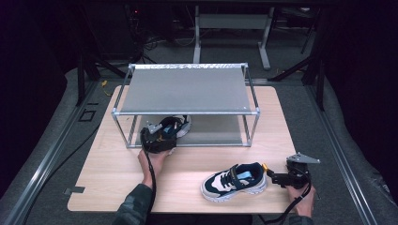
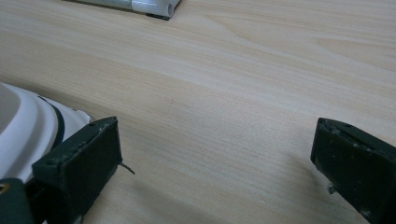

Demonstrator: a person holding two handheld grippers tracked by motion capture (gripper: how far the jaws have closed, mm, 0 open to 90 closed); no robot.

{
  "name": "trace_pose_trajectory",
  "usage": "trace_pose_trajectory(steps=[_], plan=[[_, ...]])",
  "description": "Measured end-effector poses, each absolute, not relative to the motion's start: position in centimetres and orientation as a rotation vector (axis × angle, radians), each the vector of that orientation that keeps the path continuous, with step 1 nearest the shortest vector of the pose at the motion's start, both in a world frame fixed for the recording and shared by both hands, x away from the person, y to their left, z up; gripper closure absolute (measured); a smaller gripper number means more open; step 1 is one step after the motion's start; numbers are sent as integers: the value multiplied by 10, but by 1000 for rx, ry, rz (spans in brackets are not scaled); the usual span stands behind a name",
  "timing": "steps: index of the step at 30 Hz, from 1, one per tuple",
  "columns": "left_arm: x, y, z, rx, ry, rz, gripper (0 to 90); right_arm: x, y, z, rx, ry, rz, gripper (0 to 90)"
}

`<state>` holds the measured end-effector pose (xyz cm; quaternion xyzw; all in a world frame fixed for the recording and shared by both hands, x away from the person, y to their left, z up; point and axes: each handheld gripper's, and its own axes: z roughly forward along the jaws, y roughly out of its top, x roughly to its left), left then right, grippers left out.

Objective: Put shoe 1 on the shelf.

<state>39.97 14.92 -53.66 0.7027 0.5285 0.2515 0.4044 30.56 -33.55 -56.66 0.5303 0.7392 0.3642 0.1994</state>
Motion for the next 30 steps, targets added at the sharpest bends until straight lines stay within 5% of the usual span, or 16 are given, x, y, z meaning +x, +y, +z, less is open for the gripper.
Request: trace_pose_trajectory(steps=[13, 24, 30], plan=[[362, 173, -530, 1751, 1274, 585, 158, 306, -335, -567, 1479, 2066, 1014, 20], [359, 171, -534, 1729, 1280, 591, 353, 306, -335, -567, 1478, 2064, 1019, 22], [364, 163, -534, 1744, 1256, 587, 388, 306, -335, -567, 1480, 2065, 1017, 23]])
